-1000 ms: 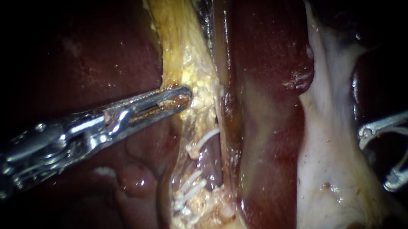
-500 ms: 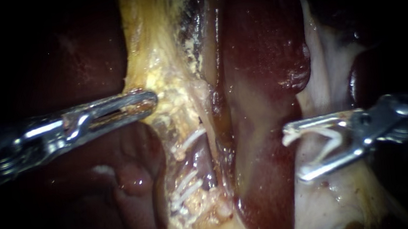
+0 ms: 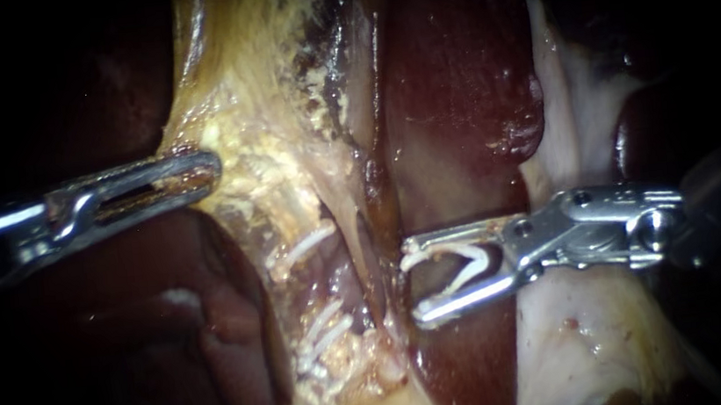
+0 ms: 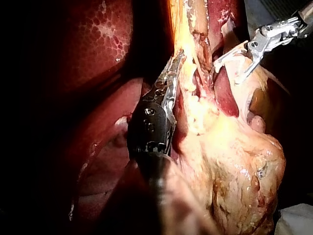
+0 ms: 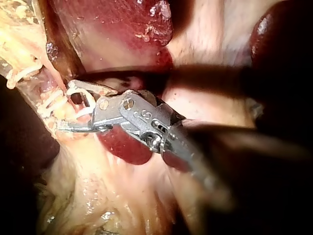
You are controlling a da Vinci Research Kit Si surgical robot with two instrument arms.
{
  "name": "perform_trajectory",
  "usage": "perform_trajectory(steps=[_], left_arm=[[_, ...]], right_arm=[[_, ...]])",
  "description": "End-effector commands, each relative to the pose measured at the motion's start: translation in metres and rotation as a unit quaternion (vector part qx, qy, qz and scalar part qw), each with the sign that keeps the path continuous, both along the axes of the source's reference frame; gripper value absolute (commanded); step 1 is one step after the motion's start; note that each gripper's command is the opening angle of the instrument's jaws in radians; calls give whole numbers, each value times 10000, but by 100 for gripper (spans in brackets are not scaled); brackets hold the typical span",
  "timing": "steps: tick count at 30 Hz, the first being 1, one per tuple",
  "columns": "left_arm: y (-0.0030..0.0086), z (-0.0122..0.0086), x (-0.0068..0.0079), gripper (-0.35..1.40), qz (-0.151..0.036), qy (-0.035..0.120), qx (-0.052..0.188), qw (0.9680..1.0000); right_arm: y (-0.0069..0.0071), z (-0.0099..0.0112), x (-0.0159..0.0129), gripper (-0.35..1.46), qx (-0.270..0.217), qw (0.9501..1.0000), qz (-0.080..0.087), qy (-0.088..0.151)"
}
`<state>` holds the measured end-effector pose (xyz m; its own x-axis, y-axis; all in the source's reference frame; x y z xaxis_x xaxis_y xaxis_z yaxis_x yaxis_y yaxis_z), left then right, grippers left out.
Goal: Clipping first clip right tube
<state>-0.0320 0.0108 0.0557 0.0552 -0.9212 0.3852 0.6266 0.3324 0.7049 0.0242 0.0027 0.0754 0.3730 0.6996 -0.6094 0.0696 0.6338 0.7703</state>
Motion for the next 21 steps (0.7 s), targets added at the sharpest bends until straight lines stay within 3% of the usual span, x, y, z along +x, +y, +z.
perform_trajectory(steps=[1,11,21], left_arm=[[0,-2,0,-35,6,2,-26,10000],[-1,-10,2,-35,-10,0,-56,10000],[-2,-17,1,-35,-12,2,-77,10000]], right_arm=[[-2,4,1,60,12,10000,-7,-1],[-16,26,26,60,88,9999,-86,-8],[-18,42,38,60,80,9998,-161,-94]])
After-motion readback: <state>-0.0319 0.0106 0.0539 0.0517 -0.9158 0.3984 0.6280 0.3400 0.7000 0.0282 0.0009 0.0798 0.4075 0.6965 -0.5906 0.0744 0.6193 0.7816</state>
